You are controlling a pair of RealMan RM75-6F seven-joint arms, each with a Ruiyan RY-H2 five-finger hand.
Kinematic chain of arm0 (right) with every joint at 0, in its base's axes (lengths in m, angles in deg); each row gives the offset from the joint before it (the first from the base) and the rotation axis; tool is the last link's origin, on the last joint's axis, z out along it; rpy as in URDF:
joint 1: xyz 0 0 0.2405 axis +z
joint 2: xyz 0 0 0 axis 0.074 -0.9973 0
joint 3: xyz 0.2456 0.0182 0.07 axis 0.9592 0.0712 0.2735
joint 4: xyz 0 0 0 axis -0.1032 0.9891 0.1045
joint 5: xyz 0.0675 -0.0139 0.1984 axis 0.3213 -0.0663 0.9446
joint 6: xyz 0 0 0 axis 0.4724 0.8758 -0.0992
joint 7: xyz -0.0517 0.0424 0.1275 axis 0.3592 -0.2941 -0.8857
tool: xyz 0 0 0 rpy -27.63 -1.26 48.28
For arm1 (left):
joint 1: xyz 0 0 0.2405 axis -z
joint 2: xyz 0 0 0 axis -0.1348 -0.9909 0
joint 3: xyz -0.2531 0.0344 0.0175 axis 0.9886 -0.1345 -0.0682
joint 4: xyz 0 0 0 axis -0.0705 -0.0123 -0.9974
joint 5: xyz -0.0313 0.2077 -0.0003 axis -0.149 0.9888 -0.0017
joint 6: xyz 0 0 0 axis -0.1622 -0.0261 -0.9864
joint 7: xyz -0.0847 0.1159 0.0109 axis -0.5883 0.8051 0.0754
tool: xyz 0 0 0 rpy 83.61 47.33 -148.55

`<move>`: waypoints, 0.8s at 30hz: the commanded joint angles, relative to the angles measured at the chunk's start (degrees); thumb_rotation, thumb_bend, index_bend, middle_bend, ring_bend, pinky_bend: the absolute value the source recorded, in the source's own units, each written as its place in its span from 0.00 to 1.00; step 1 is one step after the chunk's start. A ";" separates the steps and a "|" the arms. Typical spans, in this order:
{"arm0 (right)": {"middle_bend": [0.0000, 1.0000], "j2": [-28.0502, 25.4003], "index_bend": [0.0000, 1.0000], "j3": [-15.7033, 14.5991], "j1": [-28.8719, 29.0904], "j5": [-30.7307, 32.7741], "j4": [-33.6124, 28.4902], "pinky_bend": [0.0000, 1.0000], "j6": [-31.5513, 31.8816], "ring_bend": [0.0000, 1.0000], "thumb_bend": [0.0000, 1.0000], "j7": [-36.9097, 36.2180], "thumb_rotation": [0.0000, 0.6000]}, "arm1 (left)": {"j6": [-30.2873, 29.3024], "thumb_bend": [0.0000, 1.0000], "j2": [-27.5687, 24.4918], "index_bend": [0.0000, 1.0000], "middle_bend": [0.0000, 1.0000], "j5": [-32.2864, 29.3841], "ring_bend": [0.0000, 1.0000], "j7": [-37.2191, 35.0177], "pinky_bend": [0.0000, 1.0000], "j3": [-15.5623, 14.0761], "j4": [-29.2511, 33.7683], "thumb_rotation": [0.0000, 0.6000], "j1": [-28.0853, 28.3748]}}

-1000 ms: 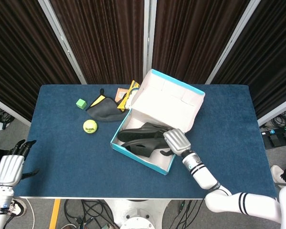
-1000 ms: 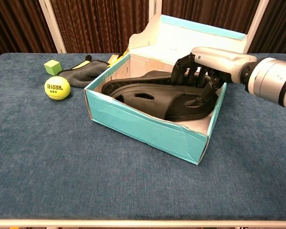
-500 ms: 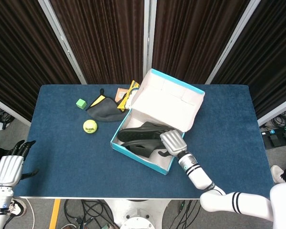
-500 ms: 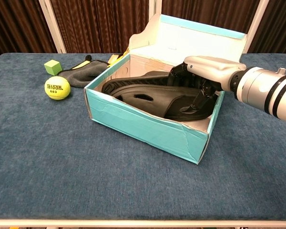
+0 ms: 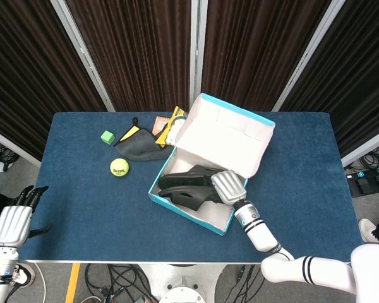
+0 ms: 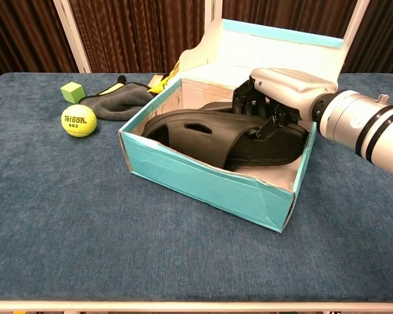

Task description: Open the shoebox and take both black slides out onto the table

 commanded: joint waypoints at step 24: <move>0.64 -10.85 0.69 4.49 -10.47 -10.64 -6.99 0.69 17.37 0.55 0.38 -11.38 1.00 | 0.10 0.00 -0.33 0.14 0.17 0.41 0.11 1.22 0.34 0.05 1.61 1.00 0.44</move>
